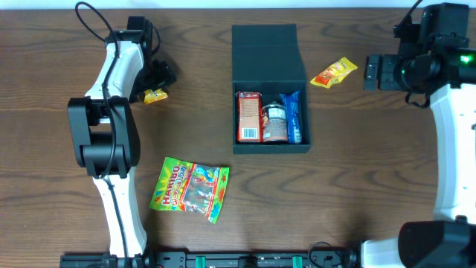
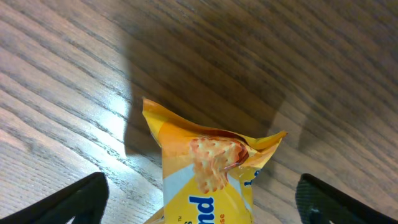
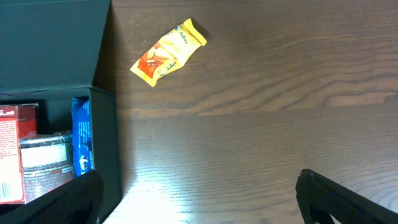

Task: Pack container
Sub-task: 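Close the left gripper on the small yellow packet and lift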

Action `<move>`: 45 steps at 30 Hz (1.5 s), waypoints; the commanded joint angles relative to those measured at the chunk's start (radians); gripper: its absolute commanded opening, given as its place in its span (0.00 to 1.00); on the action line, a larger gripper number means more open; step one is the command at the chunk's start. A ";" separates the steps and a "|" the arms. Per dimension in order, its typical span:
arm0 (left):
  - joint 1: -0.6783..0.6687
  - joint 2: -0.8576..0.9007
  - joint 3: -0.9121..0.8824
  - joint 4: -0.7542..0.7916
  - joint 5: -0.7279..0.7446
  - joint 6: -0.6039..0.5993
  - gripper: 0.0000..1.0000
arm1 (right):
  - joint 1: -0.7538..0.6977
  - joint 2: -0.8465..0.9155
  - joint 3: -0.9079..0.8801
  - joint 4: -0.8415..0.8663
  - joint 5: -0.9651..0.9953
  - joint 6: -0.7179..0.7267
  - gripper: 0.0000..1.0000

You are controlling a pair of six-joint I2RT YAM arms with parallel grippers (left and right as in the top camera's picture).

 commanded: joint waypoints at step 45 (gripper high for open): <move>-0.071 0.006 0.002 -0.121 -0.026 0.138 0.24 | -0.003 0.003 0.018 -0.002 0.003 0.017 0.99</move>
